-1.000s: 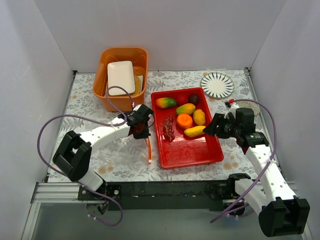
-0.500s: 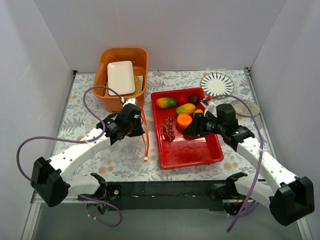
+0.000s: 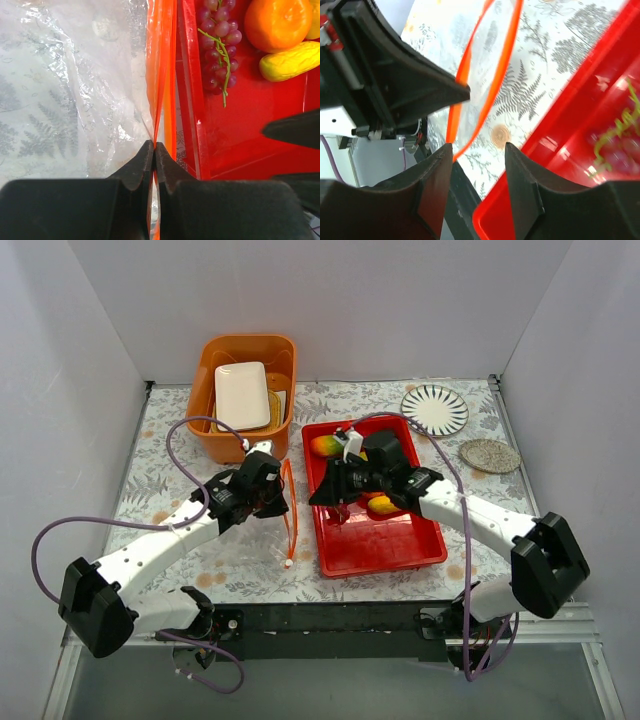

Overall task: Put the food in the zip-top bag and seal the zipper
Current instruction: Open the zipper of the food storage bag at the center of the board.

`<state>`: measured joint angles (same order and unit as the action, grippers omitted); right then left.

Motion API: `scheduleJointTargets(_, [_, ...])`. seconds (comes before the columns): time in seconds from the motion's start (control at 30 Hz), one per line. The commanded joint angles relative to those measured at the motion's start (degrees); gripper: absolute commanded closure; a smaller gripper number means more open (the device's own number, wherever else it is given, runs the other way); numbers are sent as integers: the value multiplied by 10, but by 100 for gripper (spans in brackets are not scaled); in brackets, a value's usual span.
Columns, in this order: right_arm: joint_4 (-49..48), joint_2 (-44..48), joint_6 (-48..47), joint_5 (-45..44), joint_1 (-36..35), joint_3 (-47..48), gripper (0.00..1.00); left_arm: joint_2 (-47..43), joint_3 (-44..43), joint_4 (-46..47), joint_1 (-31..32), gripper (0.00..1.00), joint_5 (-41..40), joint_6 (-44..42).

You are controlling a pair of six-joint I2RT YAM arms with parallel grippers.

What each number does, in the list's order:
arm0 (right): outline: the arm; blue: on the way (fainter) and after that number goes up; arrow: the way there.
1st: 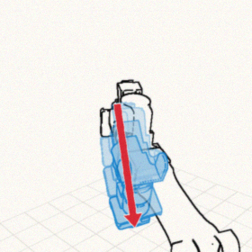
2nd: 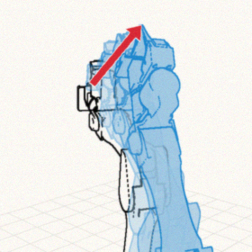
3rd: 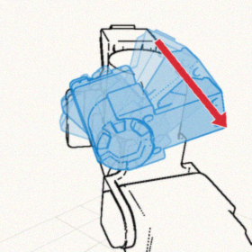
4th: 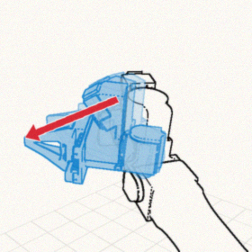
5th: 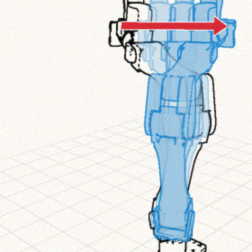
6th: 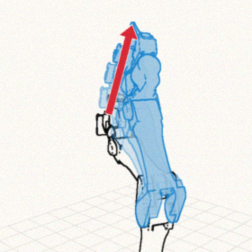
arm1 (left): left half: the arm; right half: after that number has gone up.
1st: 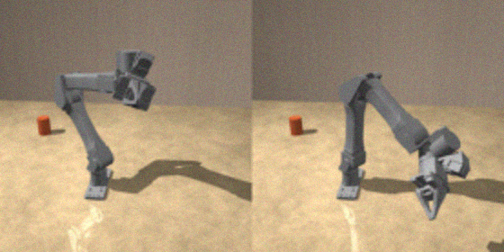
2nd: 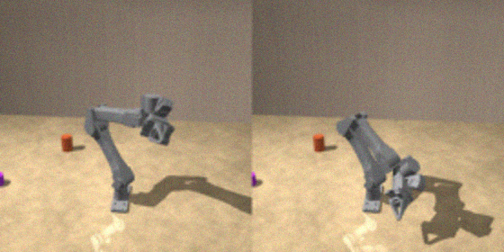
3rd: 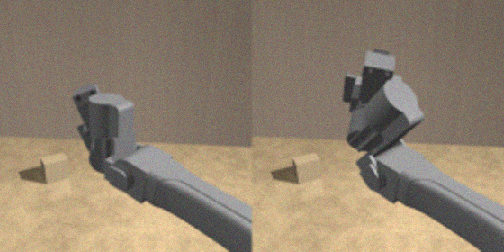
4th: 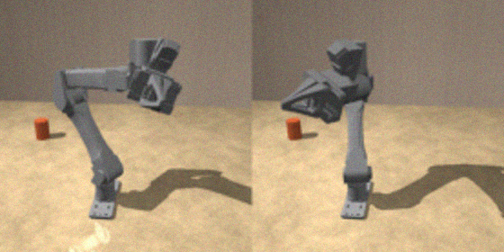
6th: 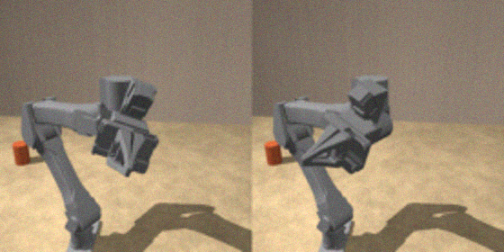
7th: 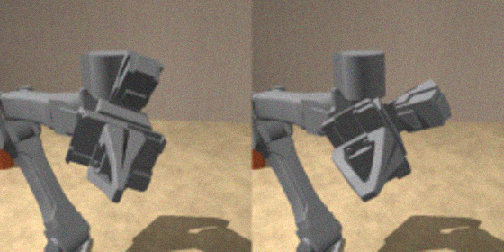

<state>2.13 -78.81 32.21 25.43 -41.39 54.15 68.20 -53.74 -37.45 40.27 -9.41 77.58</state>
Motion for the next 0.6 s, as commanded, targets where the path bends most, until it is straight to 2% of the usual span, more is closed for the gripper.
scheduleJointTargets(0.0, [-49, -55, 6, -11, -30, 58, 47, -30, -2, 5, 2, 100, 13, -1])
scheduleJointTargets(0.2, [-60, -113, 10, -6, -49, 88, 50, -53, -4, -2, 2, 100, 21, 3])
scheduleJointTargets(0.5, [-73, -151, 11, 9, -55, 116, 50, -81, -3, -25, 2, 100, 14, -2])
scheduleJointTargets(0.57, [-75, -158, 12, 16, -57, 123, 54, -83, -6, -27, 2, 100, 13, -3])
